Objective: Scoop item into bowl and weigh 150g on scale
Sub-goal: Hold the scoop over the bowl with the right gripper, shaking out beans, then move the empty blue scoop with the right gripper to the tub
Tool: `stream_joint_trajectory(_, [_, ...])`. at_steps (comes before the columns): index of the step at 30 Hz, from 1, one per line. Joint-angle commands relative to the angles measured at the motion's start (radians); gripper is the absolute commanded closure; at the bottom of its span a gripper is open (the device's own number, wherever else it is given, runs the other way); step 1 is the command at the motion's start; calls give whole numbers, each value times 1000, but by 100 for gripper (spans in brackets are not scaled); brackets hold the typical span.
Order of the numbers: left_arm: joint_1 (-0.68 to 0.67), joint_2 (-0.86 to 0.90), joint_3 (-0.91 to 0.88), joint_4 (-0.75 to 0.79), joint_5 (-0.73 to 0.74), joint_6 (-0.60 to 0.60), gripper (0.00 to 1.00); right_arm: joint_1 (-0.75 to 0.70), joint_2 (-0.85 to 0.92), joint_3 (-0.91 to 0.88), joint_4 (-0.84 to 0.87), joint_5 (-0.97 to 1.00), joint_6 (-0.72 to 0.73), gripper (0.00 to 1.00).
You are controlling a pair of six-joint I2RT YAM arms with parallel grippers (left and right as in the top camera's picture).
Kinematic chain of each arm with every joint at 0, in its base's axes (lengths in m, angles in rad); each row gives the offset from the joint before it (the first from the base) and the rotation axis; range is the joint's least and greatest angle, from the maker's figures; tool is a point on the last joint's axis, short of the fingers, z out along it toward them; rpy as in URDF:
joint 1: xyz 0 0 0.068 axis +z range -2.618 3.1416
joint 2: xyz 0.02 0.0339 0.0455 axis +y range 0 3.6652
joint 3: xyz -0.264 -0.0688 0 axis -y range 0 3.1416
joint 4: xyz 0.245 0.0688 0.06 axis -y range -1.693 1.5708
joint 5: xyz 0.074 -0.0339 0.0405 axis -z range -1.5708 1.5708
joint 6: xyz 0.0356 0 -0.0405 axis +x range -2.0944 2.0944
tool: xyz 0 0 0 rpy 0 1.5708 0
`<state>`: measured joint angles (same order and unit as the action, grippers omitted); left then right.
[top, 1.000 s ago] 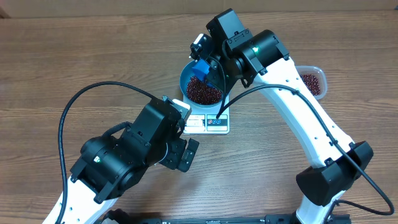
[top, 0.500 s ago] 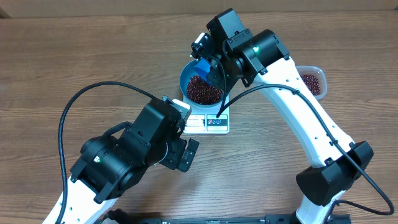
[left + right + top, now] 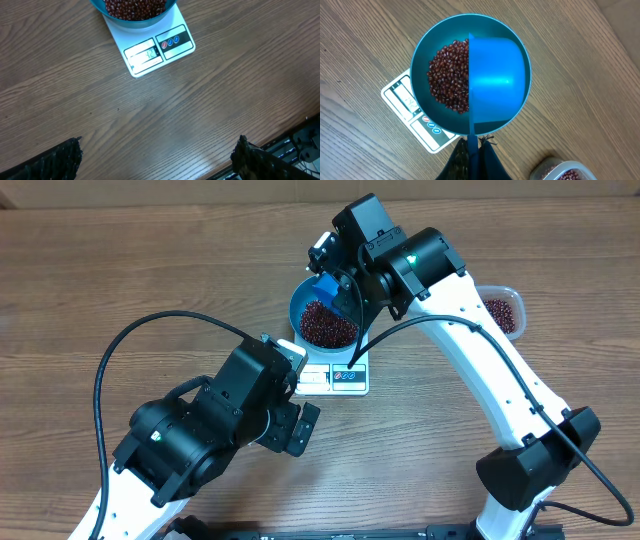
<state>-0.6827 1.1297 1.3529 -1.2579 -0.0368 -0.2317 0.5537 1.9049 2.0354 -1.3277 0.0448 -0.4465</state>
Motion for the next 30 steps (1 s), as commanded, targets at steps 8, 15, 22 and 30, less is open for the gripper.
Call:
stream_joint_trajectory(8, [2, -4, 13, 1, 3, 15, 1, -80, -31, 25, 0, -147, 58, 96])
stream_joint_trajectory(15, [2, -4, 13, 2, 3, 15, 0, -232, -42, 25, -3, -260, 165, 96])
stream_joint_trajectory(22, [2, -4, 13, 2, 3, 15, 0, -430, -81, 25, -28, -151, 284, 96])
stream_joint_trajectory(30, [2, -4, 12, 1, 4, 15, 0, -493, -80, 18, -135, 216, 376, 96])
